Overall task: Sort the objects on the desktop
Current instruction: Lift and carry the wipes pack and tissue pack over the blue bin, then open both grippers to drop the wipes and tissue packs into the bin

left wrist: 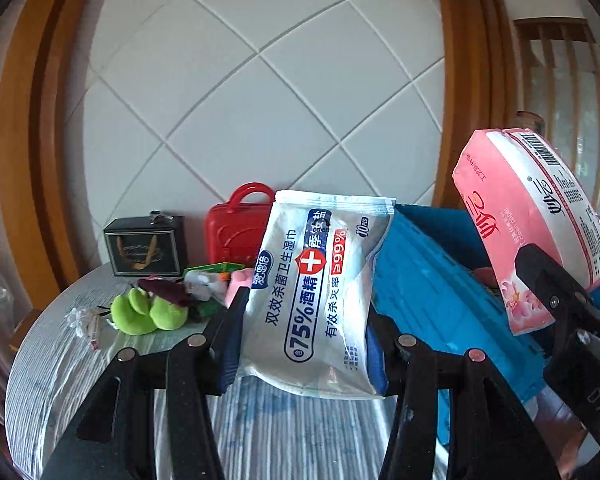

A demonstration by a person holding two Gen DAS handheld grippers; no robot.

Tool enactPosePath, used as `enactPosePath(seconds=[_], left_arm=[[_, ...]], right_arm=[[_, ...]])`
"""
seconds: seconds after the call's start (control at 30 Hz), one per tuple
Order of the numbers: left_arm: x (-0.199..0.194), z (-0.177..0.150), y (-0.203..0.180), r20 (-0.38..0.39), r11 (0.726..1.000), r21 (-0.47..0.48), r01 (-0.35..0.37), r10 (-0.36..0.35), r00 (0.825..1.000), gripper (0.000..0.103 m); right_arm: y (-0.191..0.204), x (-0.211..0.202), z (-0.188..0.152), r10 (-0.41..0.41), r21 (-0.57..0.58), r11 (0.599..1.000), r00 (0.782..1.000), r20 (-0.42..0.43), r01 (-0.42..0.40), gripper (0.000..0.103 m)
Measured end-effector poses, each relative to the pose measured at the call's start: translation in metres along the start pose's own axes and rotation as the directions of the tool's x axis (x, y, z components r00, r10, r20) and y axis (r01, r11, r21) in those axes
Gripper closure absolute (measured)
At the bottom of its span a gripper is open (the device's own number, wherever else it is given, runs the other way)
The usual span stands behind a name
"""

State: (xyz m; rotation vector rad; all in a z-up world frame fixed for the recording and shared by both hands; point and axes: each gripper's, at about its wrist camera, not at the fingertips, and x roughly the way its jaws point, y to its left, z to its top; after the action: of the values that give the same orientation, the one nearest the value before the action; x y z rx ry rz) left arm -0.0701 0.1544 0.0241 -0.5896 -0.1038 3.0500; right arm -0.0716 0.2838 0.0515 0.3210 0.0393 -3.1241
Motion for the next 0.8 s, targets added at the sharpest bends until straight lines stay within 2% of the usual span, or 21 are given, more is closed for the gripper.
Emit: enactPosePath(seconds=[0.13, 0.27, 0.4, 0.5, 0.63, 0.8], left_arm=[[0.007, 0.006, -0.066, 0.014, 0.998, 0.027, 0.063, -0.064, 0.998, 0.054], [0.025, 0.006, -0.136, 0.006, 0.996, 0.031, 0.089, -0.089, 0.996, 0.054], [0.060, 0.001, -0.206, -0.063, 0.994, 0.030, 0.102, -0.100, 0.993, 0.054], [0.083, -0.009, -0.254, -0.120, 0.996, 0.051, 0.078, -0.071, 0.990, 0.054], [0.104, -0.027, -0.298, -0.202, 0.994, 0.075, 0.076, -0.060, 0.978, 0.054], [0.108, -0.040, -0.338, -0.243, 0.991, 0.106, 0.078, -0.051, 0.969, 0.054]], right_arm=[[-0.061, -0.003, 0.007, -0.077, 0.009, 0.997, 0.997, 0.013, 0.077, 0.018], [-0.130, 0.012, 0.007, -0.119, -0.011, 0.993, 0.993, 0.012, 0.119, 0.018], [-0.213, 0.046, 0.001, -0.135, -0.012, 0.991, 0.991, -0.024, 0.135, 0.018], [-0.262, 0.073, -0.008, -0.125, -0.015, 0.992, 0.990, -0.073, 0.124, 0.018], [-0.304, 0.102, -0.028, -0.102, -0.027, 0.995, 0.984, -0.143, 0.099, 0.018], [-0.339, 0.116, -0.049, -0.084, -0.032, 0.996, 0.976, -0.203, 0.079, 0.018]])
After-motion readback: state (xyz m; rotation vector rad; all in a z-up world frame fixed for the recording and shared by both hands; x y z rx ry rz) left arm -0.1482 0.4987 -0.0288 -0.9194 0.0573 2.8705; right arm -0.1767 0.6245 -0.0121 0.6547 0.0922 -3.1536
